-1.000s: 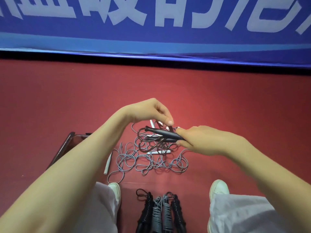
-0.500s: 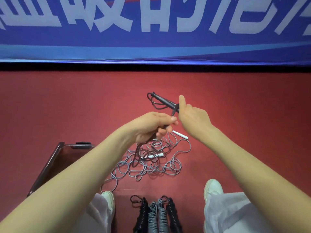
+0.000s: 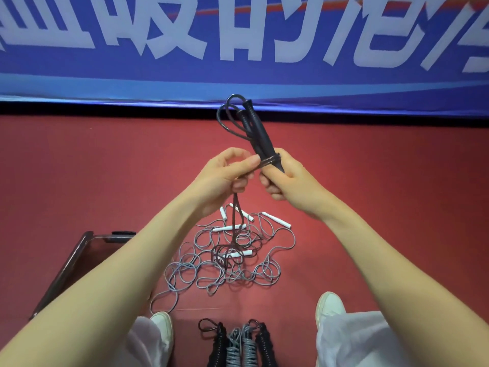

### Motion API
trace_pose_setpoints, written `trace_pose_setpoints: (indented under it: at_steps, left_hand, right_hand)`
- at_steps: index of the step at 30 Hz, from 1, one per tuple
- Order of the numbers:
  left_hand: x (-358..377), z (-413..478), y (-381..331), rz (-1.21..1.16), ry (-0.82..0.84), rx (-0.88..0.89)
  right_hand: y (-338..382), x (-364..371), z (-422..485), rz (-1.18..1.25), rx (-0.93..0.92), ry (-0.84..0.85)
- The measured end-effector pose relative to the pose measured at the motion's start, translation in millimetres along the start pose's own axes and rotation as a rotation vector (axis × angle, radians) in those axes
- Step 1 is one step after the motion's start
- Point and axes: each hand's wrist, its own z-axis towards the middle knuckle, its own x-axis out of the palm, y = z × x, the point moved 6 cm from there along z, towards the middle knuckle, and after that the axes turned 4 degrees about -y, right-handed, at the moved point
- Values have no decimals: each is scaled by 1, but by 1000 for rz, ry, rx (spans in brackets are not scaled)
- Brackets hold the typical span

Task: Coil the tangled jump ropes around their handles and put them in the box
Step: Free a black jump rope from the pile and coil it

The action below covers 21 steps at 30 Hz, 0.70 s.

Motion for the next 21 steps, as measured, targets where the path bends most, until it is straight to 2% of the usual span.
trace_pose_setpoints:
  at_steps: [4,6,13,21]
  left_hand:
    - [-1,0,-5,26,29,85]
    - [0,-1,-7,46,42,132]
    - [4,-3,3,89,-1,171]
    - [2,-6,-4,157,63,235]
  right_hand:
    - [3,9,-7,157,5,194]
    - [5,8,-8,193,3,207]
    - [4,10,-5,287,49,-48]
    - [19,6,-12,165,-162,-206]
